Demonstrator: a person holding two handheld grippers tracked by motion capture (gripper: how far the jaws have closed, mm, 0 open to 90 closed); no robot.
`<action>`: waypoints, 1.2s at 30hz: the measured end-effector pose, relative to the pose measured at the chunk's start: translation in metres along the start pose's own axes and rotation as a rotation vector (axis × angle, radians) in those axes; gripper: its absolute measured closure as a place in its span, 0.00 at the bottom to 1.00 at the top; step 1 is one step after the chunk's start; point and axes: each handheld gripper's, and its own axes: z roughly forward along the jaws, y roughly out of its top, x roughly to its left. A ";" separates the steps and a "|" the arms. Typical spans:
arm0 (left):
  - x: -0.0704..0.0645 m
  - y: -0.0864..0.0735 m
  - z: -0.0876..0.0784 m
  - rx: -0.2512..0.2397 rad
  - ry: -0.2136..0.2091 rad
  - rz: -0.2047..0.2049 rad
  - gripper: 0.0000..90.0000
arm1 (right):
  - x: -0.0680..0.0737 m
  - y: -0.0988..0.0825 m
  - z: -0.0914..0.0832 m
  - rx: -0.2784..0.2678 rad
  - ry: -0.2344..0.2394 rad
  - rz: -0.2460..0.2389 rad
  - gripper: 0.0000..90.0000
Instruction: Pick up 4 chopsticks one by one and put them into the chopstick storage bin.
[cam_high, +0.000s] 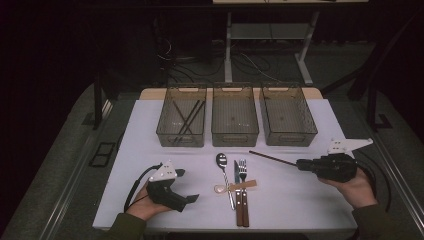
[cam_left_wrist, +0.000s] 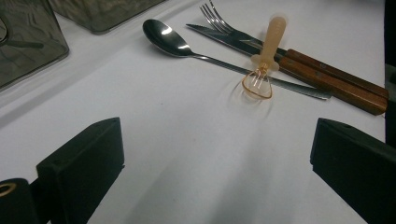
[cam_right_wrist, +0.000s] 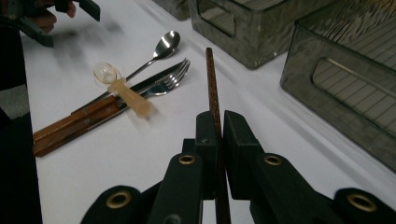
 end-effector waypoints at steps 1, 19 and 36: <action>0.000 0.000 0.000 -0.001 0.000 0.000 0.02 | 0.001 0.001 0.000 -0.004 0.003 0.004 0.94; 0.000 0.000 0.000 0.002 0.001 0.007 0.02 | 0.010 0.027 0.018 -0.065 0.034 0.021 0.94; -0.001 0.000 0.001 -0.006 0.003 0.002 0.02 | 0.020 0.058 0.046 -0.088 0.036 0.008 0.94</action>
